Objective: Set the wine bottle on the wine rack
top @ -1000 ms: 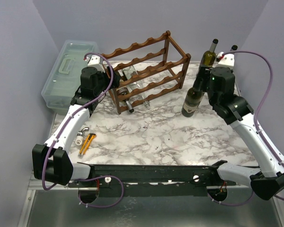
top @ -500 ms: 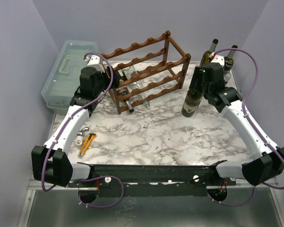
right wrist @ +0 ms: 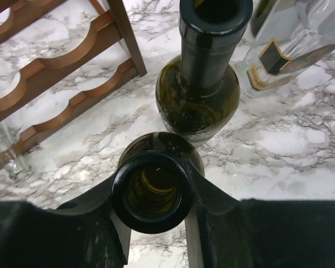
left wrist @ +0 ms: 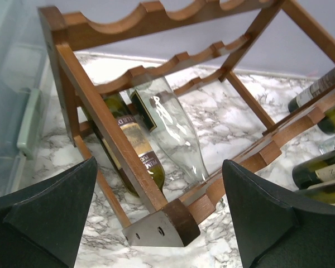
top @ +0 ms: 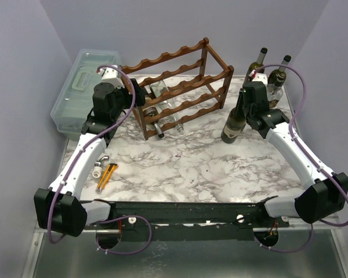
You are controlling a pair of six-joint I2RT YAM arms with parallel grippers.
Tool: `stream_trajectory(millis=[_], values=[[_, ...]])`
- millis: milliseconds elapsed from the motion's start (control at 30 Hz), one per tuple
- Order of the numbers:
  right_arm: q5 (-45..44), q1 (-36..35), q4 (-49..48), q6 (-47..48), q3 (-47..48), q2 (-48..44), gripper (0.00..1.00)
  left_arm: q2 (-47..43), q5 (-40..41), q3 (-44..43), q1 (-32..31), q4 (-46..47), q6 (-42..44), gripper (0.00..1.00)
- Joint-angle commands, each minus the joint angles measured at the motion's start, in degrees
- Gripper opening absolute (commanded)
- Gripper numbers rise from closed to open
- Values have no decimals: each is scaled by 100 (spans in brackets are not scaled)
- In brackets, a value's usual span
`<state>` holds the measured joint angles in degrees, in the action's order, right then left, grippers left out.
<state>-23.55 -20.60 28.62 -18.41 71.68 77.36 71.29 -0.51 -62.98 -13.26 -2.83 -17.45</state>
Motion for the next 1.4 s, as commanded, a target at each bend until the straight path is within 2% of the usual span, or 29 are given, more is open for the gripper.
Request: stream_trajectory(millis=[0,167,233,333,467,667,767,933,1167,1367], values=[[626,21,-72,10,-234,-327,31,-403,470,56,-37,62,67,94],[1356,20,163,77,-135,-455,10,-551,777,95,-46,173,-16,92],[1730,21,155,54,-157,-521,4,-587,509,52,-52,233,-10,90],[2519,21,80,-134,-215,-591,1,-702,-199,99,-223,608,175,87],[3530,21,-79,-476,-320,-540,1,-969,-841,465,-1005,1289,1003,88],[4661,22,-848,-1178,-677,-726,1,-970,-1238,911,-2703,1347,2746,96],[4768,21,-906,-1384,-583,-838,1,-765,-1601,1040,-3016,1325,3092,99],[4490,21,-931,-1638,-404,-1247,1,-484,-1954,1024,-3141,1277,3055,99],[4342,21,-1675,-2371,-747,-1961,1,-276,-1892,1059,-3424,1260,3154,99],[4368,21,-2016,-2764,-980,-2196,1,-154,-1819,1095,-3673,1216,3354,99]])
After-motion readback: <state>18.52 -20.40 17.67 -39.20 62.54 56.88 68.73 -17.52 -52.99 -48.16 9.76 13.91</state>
